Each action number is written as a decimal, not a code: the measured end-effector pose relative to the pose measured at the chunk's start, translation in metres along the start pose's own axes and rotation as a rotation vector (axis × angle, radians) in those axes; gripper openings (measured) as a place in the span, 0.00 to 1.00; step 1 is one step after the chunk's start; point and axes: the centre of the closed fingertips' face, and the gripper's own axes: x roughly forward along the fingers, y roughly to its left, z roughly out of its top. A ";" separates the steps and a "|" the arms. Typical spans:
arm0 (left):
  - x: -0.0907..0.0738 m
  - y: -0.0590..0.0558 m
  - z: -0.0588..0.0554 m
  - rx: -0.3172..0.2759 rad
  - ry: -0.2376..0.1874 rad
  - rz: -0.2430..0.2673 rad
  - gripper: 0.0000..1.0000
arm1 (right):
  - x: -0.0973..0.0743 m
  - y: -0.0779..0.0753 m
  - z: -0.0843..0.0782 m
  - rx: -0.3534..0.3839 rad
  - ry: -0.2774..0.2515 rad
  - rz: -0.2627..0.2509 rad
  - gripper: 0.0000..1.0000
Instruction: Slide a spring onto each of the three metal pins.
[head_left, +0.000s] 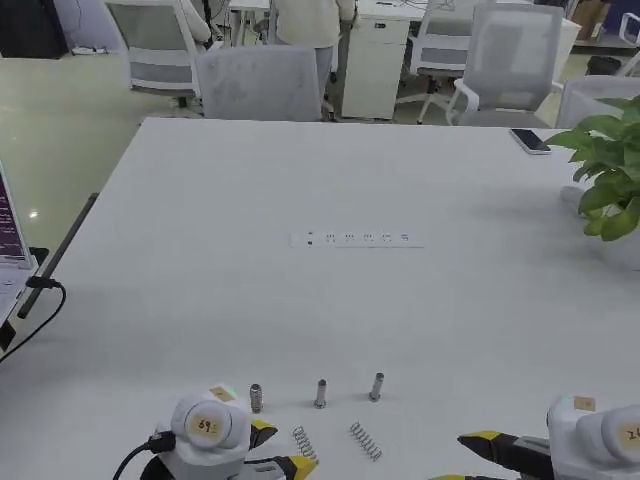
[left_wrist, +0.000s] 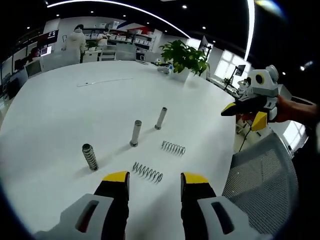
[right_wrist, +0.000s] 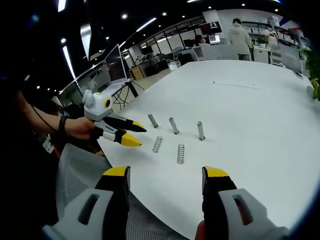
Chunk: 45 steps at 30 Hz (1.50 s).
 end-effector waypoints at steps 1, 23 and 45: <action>0.002 0.000 -0.001 0.001 0.006 0.001 0.35 | 0.000 0.000 0.000 -0.001 0.001 0.000 0.57; 0.042 0.006 -0.016 -0.073 0.120 0.158 0.27 | -0.003 0.001 -0.007 -0.014 0.029 -0.008 0.59; 0.046 0.007 -0.017 0.047 0.166 0.180 0.12 | -0.007 -0.004 -0.009 -0.027 0.043 -0.022 0.61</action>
